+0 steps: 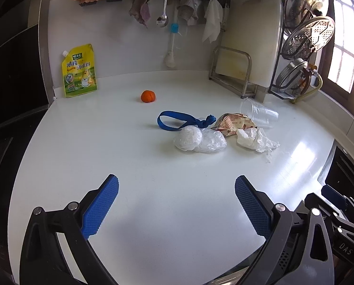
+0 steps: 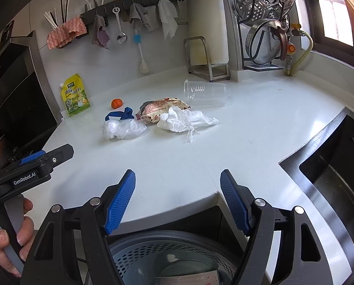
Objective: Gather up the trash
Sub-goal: 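Move both open tools up from the bin toward the plastic bags and tissue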
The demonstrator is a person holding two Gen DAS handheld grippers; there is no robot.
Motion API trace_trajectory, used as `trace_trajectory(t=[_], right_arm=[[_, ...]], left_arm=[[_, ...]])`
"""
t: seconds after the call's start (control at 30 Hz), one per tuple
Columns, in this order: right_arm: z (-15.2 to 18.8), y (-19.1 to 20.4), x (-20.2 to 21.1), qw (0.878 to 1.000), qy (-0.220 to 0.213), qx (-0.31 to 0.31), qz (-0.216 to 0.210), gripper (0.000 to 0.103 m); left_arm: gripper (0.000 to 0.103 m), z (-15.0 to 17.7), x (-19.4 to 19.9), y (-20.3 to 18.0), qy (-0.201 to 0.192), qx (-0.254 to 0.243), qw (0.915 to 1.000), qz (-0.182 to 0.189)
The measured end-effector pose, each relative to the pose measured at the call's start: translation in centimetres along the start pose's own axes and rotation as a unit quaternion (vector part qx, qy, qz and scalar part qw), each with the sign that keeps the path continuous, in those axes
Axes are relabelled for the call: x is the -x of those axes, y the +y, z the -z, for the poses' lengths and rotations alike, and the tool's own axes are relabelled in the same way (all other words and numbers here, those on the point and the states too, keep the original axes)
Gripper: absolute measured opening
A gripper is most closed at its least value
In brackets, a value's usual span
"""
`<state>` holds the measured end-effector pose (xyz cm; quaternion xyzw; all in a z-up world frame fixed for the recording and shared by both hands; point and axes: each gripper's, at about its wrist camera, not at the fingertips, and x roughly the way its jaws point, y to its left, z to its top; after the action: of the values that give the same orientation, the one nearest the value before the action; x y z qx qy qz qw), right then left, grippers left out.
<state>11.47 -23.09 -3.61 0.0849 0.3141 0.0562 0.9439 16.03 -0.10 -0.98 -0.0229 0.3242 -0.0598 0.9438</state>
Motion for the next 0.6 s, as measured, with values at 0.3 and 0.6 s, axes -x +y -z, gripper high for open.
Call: trace_trajectory(t=[0.3, 0.6], right_arm=[[-2.9, -0.2, -2.5, 1.000, 0.005, 0.011, 0.004, 0.071], [-5.8, -0.1, -6.5, 0.999, 0.025, 0.027, -0.002, 0.071]], left_arm=[[0.097, -2.1, -2.0, -0.4, -0.003, -0.010, 0.9999, -0.002], [0.096, -4.0, -4.9, -0.7, 0.014, -0.003, 0.9999, 0.005]])
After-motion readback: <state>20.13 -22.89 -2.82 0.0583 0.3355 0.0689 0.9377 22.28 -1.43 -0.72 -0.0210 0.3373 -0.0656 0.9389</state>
